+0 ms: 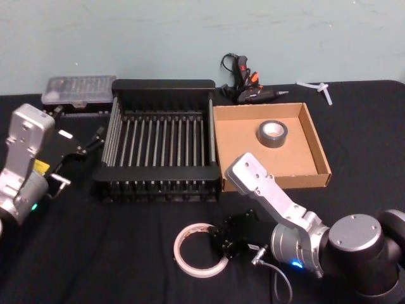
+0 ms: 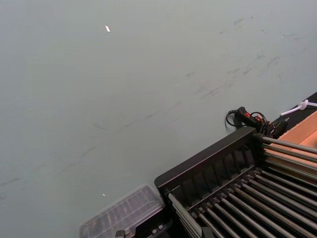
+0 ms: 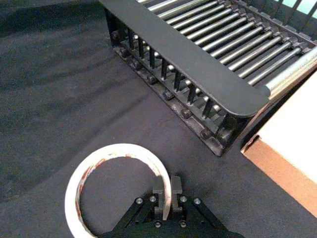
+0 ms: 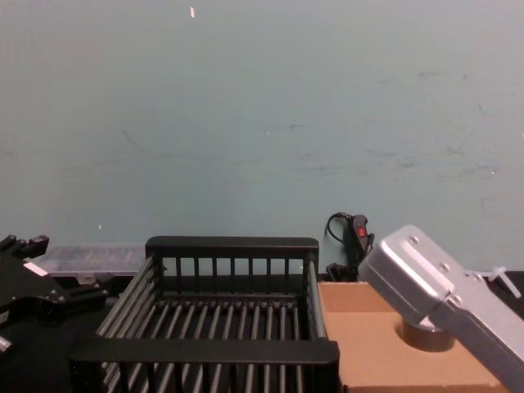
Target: Pick up the white tape and place it into the black box , Pick up the silver tape and place it into the brown box.
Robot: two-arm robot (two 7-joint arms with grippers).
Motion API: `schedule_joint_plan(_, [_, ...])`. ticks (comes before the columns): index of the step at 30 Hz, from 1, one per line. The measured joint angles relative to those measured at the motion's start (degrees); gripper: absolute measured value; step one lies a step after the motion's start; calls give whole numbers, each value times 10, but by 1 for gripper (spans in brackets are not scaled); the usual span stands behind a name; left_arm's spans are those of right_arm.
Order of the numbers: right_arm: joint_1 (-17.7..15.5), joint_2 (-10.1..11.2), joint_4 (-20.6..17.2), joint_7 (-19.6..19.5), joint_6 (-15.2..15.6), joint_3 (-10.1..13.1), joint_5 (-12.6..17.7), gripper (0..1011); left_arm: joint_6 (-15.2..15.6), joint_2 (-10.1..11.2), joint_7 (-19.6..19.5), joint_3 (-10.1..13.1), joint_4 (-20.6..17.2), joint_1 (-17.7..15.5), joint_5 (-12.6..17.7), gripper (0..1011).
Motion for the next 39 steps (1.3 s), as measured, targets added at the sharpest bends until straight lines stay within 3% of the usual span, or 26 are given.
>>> schedule_joint_plan(19, [-1, 1, -2, 1, -6, 3, 5, 92, 0, 0, 0, 0, 0, 0, 0, 1001])
schedule_joint_plan(39, [1, 30, -52, 15, -55, 18, 44, 91, 0, 0, 0, 0, 0, 0, 0, 1001])
